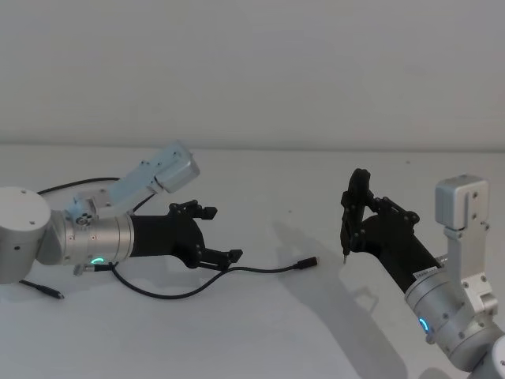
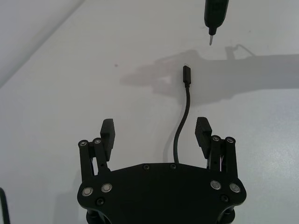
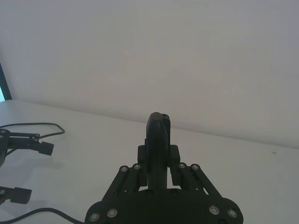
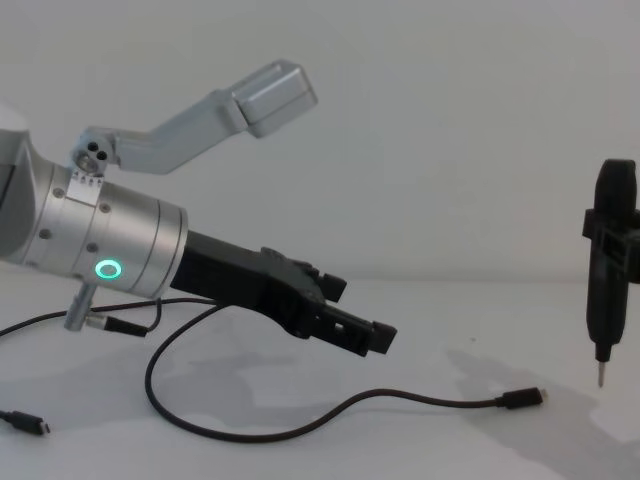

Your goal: Pick up the data cable with the one hand.

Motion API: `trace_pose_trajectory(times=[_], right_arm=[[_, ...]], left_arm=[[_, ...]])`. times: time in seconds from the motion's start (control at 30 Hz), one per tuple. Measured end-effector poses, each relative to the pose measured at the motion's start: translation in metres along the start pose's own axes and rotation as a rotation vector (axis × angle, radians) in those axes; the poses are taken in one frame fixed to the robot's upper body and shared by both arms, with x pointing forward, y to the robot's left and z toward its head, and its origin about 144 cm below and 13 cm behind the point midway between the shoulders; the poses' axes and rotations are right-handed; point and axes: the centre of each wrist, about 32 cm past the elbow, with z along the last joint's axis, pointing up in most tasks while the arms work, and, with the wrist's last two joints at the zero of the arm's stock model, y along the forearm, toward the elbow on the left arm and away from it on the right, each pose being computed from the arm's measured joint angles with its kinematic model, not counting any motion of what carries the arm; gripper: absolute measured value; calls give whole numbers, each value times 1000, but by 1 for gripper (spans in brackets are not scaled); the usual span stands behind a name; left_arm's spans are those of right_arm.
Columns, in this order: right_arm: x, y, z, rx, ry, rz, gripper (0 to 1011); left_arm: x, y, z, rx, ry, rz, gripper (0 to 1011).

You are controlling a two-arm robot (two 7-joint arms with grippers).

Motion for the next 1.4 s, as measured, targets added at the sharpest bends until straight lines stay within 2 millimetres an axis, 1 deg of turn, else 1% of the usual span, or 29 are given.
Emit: trace_pose_trajectory(times=[0.83,1.4], right_arm=[[0,0,0,0,0,0,274],[0,0,0,0,0,0,274]], left_arm=[[3,-22,-11,73,78,-59,1001],[2,-30,-16,103,100,-73,1001]])
